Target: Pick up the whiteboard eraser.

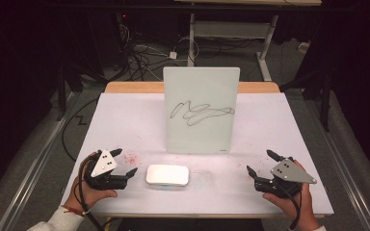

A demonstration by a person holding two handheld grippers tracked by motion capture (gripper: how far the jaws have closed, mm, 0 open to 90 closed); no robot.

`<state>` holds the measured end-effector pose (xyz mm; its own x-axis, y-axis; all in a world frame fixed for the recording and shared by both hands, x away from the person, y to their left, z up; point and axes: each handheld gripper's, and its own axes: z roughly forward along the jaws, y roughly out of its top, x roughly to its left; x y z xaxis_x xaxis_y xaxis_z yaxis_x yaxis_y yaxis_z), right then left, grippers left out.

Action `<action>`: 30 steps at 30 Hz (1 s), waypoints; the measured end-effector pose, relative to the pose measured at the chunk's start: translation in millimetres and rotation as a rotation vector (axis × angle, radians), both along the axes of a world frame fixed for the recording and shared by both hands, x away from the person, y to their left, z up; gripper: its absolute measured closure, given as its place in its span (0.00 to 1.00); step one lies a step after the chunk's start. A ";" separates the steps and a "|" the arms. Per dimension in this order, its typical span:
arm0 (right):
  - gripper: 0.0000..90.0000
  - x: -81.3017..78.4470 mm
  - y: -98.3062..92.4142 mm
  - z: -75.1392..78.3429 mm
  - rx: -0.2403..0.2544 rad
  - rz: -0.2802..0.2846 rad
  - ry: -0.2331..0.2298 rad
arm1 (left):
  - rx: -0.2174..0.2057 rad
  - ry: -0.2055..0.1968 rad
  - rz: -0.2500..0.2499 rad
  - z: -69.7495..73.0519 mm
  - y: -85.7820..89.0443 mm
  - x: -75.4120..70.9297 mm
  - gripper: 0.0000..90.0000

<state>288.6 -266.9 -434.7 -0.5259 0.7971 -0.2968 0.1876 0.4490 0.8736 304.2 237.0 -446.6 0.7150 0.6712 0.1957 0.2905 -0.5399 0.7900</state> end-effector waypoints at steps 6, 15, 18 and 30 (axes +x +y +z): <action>0.24 1.0 0.8 0.2 -0.007 0.014 0.023 | 0.042 0.042 -0.030 3.3 -4.7 2.4 0.20; 0.24 1.5 7.6 -4.2 -0.031 0.050 0.057 | 0.116 0.130 -0.201 19.9 -36.6 9.8 0.20; 0.25 1.9 10.2 -7.6 -0.046 0.072 0.075 | 0.175 0.171 -0.299 23.6 -59.1 14.1 0.21; 0.25 3.3 17.6 -14.2 -0.087 0.087 0.089 | 0.270 0.264 -0.471 -0.3 -110.7 43.3 0.24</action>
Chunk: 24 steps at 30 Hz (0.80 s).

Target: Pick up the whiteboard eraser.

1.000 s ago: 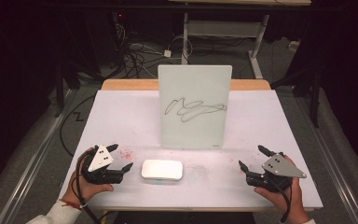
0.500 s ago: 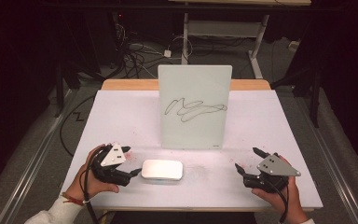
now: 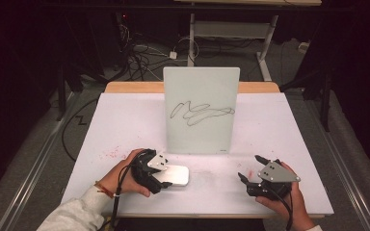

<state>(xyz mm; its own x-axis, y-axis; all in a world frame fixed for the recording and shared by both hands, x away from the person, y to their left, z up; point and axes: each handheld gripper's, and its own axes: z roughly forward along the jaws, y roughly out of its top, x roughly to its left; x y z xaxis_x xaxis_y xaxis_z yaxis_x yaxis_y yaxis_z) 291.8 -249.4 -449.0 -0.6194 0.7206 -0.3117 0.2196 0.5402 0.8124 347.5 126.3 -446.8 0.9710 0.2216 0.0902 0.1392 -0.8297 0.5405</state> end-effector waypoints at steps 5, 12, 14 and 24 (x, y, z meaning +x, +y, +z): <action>0.25 0.3 1.2 -1.5 -0.007 -0.002 0.000 | 0.005 0.028 -0.019 -5.7 -3.6 7.1 0.26; 0.25 1.4 3.0 -3.1 -0.013 0.005 0.009 | -0.029 0.084 -0.073 -11.5 -6.7 18.0 0.26; 0.25 1.4 3.5 -3.7 -0.015 0.009 0.015 | -0.024 0.080 -0.084 -12.1 -8.4 18.3 0.26; 0.27 1.1 3.7 -4.2 -0.016 0.027 0.016 | 0.022 0.096 -0.128 -15.0 -16.4 24.0 0.27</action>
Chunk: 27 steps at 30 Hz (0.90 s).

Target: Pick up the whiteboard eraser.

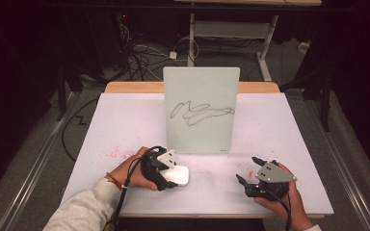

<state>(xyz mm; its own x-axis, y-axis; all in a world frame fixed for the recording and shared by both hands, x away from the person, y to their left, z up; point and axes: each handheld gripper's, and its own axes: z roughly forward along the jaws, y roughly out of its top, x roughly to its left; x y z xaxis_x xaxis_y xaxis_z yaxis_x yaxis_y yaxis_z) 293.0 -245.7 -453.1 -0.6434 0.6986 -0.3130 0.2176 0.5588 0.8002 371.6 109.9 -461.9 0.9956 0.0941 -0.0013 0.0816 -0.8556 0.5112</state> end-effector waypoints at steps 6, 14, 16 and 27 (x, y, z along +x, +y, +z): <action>0.27 -0.2 -0.9 0.9 0.005 -0.003 0.000 | -0.010 -0.034 0.017 4.0 2.6 -2.1 0.32; 0.27 -1.2 -2.0 3.2 0.012 -0.008 -0.016 | -0.076 -0.176 0.112 21.9 9.4 -13.2 0.32; 0.28 -1.7 -2.1 3.7 0.010 -0.009 -0.020 | -0.113 -0.201 0.148 24.3 11.8 -15.3 0.32; 0.28 -2.0 -3.5 5.3 0.010 -0.023 -0.041 | -0.203 -0.321 0.284 34.5 19.4 -23.6 0.32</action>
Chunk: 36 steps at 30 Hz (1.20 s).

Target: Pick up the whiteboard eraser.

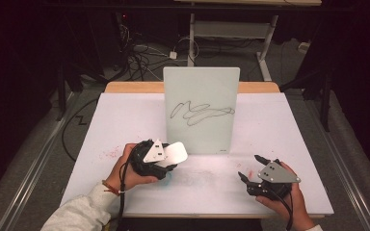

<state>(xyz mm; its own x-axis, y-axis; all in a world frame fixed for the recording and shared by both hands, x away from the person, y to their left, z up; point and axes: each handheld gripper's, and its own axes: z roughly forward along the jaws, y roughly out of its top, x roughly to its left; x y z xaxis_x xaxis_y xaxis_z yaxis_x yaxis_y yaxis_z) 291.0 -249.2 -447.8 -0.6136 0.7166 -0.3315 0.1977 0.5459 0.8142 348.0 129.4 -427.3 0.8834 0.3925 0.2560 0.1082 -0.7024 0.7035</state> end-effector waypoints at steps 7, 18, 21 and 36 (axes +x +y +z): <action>0.28 1.0 0.0 1.5 0.009 0.001 -0.006 | 0.001 -0.041 0.034 2.1 0.6 -5.9 0.32; 0.28 6.8 2.9 4.6 0.014 0.010 -0.021 | -0.033 -0.096 0.090 6.4 3.9 -15.1 0.32; 0.28 7.9 3.7 3.1 0.004 0.001 -0.019 | -0.037 -0.107 0.100 7.4 4.2 -14.5 0.32; 0.28 8.5 4.6 3.8 -0.006 -0.010 -0.024 | -0.024 -0.174 0.171 12.1 2.8 -11.1 0.32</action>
